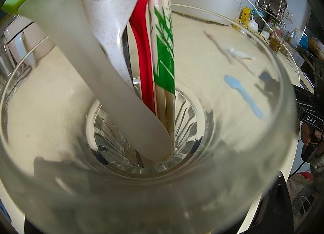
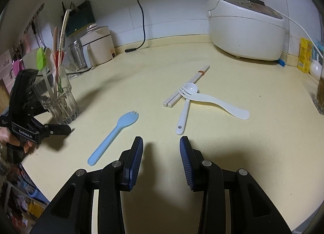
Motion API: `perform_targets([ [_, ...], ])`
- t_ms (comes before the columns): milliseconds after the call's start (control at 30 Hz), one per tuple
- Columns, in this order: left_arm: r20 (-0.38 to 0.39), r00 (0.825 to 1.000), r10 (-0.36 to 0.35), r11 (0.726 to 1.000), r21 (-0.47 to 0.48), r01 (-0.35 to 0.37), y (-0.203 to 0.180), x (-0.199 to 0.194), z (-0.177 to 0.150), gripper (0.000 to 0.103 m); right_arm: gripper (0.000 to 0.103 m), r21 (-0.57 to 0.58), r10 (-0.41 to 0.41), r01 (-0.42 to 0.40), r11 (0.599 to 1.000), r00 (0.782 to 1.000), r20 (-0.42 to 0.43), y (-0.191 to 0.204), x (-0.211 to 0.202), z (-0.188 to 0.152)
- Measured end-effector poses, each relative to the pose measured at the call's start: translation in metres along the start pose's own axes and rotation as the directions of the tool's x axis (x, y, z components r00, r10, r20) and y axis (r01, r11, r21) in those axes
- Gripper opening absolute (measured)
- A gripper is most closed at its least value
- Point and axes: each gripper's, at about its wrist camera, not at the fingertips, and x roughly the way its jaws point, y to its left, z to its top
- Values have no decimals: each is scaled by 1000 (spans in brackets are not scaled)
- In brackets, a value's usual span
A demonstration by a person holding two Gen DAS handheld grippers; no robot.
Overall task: Organize utensils
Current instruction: 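Move the right gripper over the counter to the white plastic spork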
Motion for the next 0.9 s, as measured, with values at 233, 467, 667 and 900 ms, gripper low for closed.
perform_targets([
  [233,0,1000,0,1000,0,0,0,0,0,101,38,-18,-21,21,1000,1000,4,4,0,-1],
  [467,0,1000,0,1000,0,0,0,0,0,101,38,41,23,-22,999,999,-22,-5,-1,2],
  [667,0,1000,0,1000,0,0,0,0,0,101,37,-11,-131,131,991,991,-30,-21,-6,18],
  [900,0,1000,0,1000,0,0,0,0,0,101,37,-159,-202,186,970,975,-92,-50,19,52],
])
